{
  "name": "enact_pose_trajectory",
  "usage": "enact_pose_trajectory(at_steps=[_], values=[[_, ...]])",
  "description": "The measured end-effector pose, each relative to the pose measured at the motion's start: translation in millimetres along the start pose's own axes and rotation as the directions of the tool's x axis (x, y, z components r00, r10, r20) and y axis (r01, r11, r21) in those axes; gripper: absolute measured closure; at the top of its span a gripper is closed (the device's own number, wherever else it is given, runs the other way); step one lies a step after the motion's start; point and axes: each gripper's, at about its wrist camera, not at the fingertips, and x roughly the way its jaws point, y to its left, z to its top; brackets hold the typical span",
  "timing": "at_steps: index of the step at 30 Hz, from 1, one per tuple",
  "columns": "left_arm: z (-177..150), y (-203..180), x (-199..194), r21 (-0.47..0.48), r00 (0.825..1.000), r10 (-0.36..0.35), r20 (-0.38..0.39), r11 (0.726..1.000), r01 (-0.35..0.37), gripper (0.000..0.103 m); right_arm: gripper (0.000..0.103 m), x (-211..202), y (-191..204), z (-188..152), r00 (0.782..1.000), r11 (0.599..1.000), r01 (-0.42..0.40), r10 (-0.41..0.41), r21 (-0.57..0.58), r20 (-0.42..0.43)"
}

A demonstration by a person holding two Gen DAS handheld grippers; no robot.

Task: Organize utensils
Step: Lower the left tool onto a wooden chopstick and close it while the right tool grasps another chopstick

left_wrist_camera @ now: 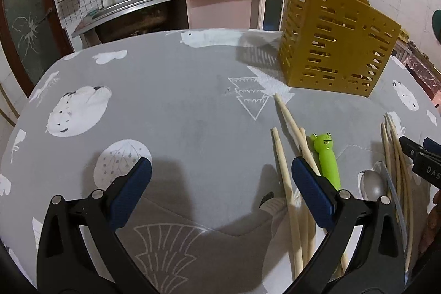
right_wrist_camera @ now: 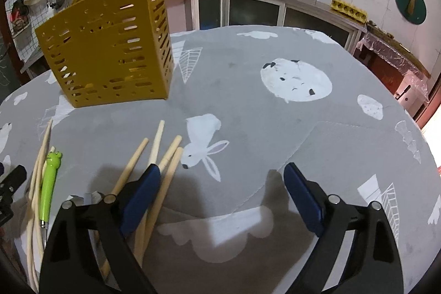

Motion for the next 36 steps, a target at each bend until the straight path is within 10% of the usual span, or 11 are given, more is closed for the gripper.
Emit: enact_pose_trajectory(at_steps=[31, 36], values=[[15, -20, 23, 0.030, 0.993, -0.001, -0.119, 1.000, 0.004, 0.027, 0.059, 3, 20, 4, 0.996, 0.999, 0.009, -0.005, 0.051, -0.089], [18, -24, 19, 0.052, 0.990, -0.025, -0.139, 0.998, 0.032, 0.056, 0.079, 4, 27, 10, 0.994, 0.998, 0.000, 0.006, 0.055, -0.106]])
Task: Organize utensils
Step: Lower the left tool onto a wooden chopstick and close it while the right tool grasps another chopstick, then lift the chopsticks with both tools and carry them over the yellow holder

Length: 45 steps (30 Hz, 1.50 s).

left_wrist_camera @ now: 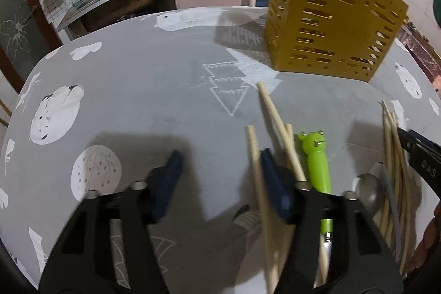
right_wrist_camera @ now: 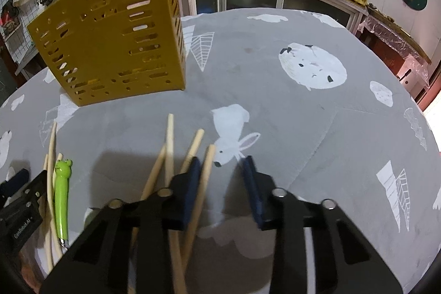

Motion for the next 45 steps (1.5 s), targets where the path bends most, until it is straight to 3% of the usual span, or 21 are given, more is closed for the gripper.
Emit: enact_pose_trajectory(at_steps=[2, 4, 12, 14, 20, 25, 31, 36, 45], values=[[1, -5, -1, 0.014, 1.000, -0.011, -0.013, 1.000, 0.011, 0.071, 0.090, 0, 4, 2, 1.000, 1.000, -0.004, 0.003, -0.014, -0.005], [3, -8, -1, 0.016, 1.000, -0.015, -0.026, 1.000, 0.016, 0.077, 0.093, 1, 7, 3, 1.000, 1.000, -0.006, 0.006, -0.024, -0.011], [14, -5, 6, -0.014, 0.997, -0.050, -0.050, 0.999, 0.049, 0.086, 0.094, 9, 2, 17, 0.999, 0.999, -0.043, 0.043, -0.023, -0.028], [15, -4, 6, -0.018, 0.998, -0.051, -0.045, 0.999, 0.051, 0.097, 0.094, 6, -2, 20, 0.998, 0.998, -0.065, 0.065, -0.017, -0.022], [14, 5, 1, -0.060, 0.996, -0.085, -0.016, 0.995, 0.084, 0.097, 0.094, -19, -14, 22, 0.992, 0.994, -0.105, 0.105, -0.010, 0.065], [16, 11, -26, -0.072, 0.995, -0.074, 0.070, 0.994, 0.079, 0.098, 0.095, -43, -22, 24, 0.981, 0.993, -0.115, 0.117, -0.020, 0.158], [19, 11, -80, -0.065, 0.972, -0.050, 0.228, 0.996, 0.066, 0.099, 0.096, -73, -30, 29, 0.947, 0.990, -0.138, 0.140, -0.026, 0.288], [19, 10, -115, -0.059, 0.936, -0.047, 0.349, 0.996, 0.072, 0.099, 0.097, -97, -40, 33, 0.907, 0.985, -0.168, 0.168, -0.036, 0.385], [23, 6, -134, -0.061, 0.897, -0.052, 0.439, 0.994, 0.087, 0.099, 0.097, -129, -46, 29, 0.828, 0.980, -0.187, 0.193, -0.066, 0.527]])
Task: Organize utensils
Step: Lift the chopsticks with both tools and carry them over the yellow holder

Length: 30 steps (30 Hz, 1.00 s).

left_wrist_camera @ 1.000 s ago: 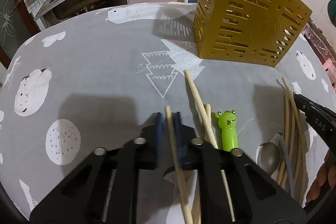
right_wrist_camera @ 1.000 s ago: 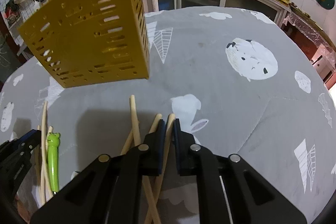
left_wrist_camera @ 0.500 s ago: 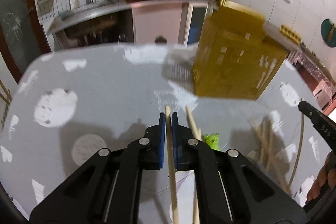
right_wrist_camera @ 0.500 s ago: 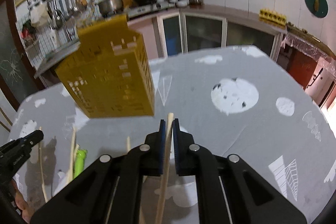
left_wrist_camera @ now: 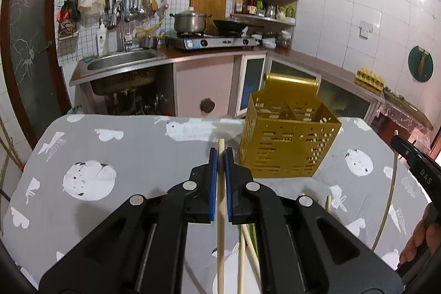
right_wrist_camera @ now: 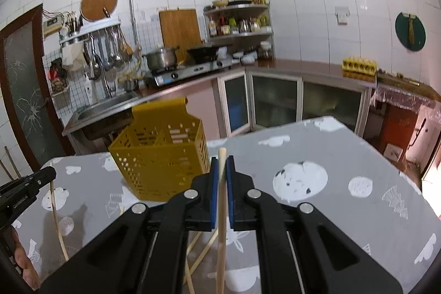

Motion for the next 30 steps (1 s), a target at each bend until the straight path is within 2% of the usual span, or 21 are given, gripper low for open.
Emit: enact_pose_trajectory(at_steps=[4, 8, 15, 24, 30], values=[[1, -3, -9, 0.004, 0.998, -0.001, 0.063, 1.000, 0.000, 0.099, 0.097, -10, 1, 3, 0.998, 1.000, -0.007, 0.007, -0.004, 0.057], [7, -5, -14, 0.008, 0.996, -0.015, 0.093, 1.000, 0.014, 0.099, 0.097, -18, 2, 13, 0.994, 1.000, -0.026, 0.025, 0.005, 0.111], [40, -11, -16, -0.001, 0.988, -0.056, 0.144, 0.998, 0.057, 0.099, 0.097, -15, 14, 53, 0.981, 0.999, -0.045, 0.045, -0.004, 0.187], [111, -27, -25, 0.010, 0.954, -0.088, 0.288, 0.996, 0.089, 0.099, 0.097, -1, 31, 116, 0.952, 0.999, -0.051, 0.055, -0.018, 0.300], [154, -35, -29, 0.005, 0.928, -0.116, 0.355, 0.993, 0.122, 0.099, 0.097, 25, 39, 150, 0.942, 0.998, -0.059, 0.061, -0.016, 0.330]])
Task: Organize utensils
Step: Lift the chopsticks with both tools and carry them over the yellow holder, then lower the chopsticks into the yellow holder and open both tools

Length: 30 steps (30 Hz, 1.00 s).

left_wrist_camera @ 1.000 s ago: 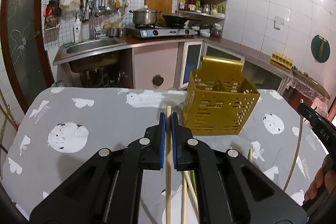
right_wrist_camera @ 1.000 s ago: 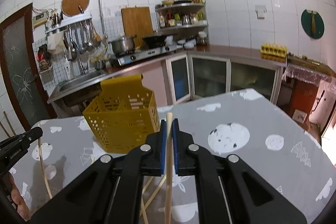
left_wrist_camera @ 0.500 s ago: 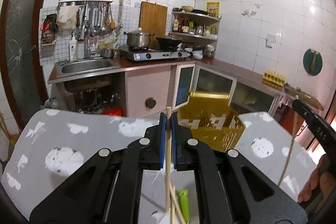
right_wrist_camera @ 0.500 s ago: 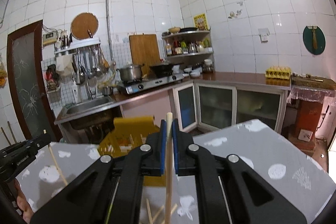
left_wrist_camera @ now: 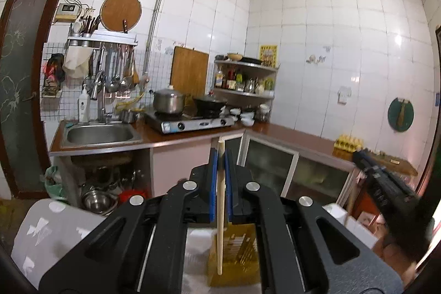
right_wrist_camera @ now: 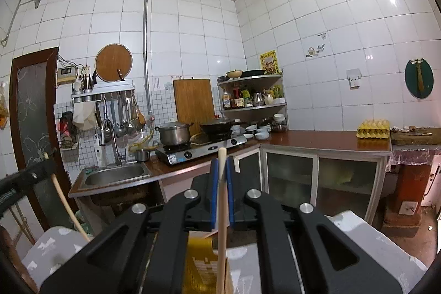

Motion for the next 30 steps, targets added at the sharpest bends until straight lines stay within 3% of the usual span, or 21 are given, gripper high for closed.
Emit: enact_pose_trajectory(at_steps=[6, 11, 15, 23, 30], values=[[18, -10, 19, 0.018, 0.999, -0.014, 0.039, 1.000, 0.013, 0.099, 0.097, 28, 0, 6, 0.998, 0.999, 0.007, -0.009, 0.038, 0.059], [8, -13, 53, 0.013, 1.000, -0.023, 0.004, 1.000, 0.023, 0.099, 0.097, 56, 4, -5, 0.997, 1.000, -0.001, -0.001, 0.026, 0.079], [-19, -13, 84, 0.041, 0.999, -0.008, -0.044, 0.999, 0.010, 0.099, 0.097, 70, 2, -22, 0.997, 1.000, -0.014, 0.013, 0.020, 0.070], [-82, 1, 123, 0.053, 0.984, 0.002, -0.179, 0.999, 0.007, 0.099, 0.097, 88, -4, -71, 0.998, 0.999, -0.026, 0.024, -0.042, -0.056], [-97, 16, 113, 0.041, 0.969, 0.019, -0.245, 0.999, -0.010, 0.097, 0.096, 92, -9, -88, 0.976, 0.998, -0.044, 0.033, -0.046, -0.216]])
